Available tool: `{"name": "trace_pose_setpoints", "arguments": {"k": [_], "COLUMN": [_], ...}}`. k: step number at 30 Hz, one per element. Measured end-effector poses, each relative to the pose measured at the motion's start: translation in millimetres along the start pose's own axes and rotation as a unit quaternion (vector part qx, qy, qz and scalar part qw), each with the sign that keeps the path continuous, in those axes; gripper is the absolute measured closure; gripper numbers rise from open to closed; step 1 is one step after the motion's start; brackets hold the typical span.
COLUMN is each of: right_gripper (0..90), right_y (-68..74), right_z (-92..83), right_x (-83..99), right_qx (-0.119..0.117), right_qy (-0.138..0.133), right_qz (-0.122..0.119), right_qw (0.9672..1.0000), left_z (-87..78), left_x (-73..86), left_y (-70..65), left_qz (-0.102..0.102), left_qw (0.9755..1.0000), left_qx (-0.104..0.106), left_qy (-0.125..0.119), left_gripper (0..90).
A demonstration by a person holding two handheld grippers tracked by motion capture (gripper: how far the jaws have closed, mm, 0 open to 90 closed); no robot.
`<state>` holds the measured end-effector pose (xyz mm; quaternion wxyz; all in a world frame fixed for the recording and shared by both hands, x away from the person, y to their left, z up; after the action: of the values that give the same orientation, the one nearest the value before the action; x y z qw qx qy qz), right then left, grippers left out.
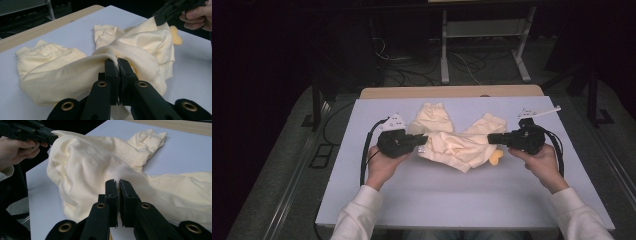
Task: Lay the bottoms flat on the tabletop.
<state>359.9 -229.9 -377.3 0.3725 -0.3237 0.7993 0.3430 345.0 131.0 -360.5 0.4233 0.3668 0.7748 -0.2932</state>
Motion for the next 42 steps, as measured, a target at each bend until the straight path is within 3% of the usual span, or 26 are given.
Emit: {"name": "trace_pose_setpoints", "arguments": {"k": [8,14,20,27,31,38,42], "right_gripper": [84.6,84.7,84.7,84.9,85.0,85.1,85.1], "right_y": [9.5,21.8,31.5,32.8,23.8,10.0,-5.7], "right_z": [-8.8,-20.0,-31.2,-38.8,-33.6,-24.5,-14.1], "right_x": [2.2,1.3,-8.0,-28.0,-36.7,-44.7,-53.9], "right_qx": [-0.011,-0.018,-0.022,-0.016,-0.005,0.013,0.03], "right_qy": [0.007,0.004,-0.006,-0.022,-0.026,-0.025,-0.014], "right_qz": [-0.003,-0.015,-0.027,-0.036,-0.028,-0.017,0.0], "right_qw": [0.9999,0.9997,0.9994,0.999,0.9993,0.9995,0.9995], "left_z": [-12.4,-24.4,-34.3,-38.6,-31.3,-21.9,-10.6], "left_x": [-0.8,-5.0,-19.3,-37.5,-41.6,-44.8,-53.1], "left_y": [-19.2,-34.5,-37.2,-26.6,-14.0,4.1,23.6], "left_qz": [0.015,0.024,0.027,0.024,0.003,-0.033,-0.056], "left_qw": [0.9997,0.9988,0.9984,0.9987,0.9993,0.9985,0.9981], "left_qx": [0.016,0.043,0.047,0.037,0.027,0.028,0.017], "left_qy": [0.007,0.001,-0.016,-0.026,-0.026,-0.032,-0.02], "left_gripper": [86.2,86.3,86.3,86.3,86.3,86.3,86.2]}}
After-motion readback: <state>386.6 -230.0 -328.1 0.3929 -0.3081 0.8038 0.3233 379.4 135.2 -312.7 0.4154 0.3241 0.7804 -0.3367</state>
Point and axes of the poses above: each handheld gripper's, and its own axes: z roughly forward along the jaws, x roughly out of its underside, y roughly to its left, the point moved 2 cm from there along z, roughly forward along the jaws, and after that the axes turned 3 degrees about -z, right-handed, at the moved point
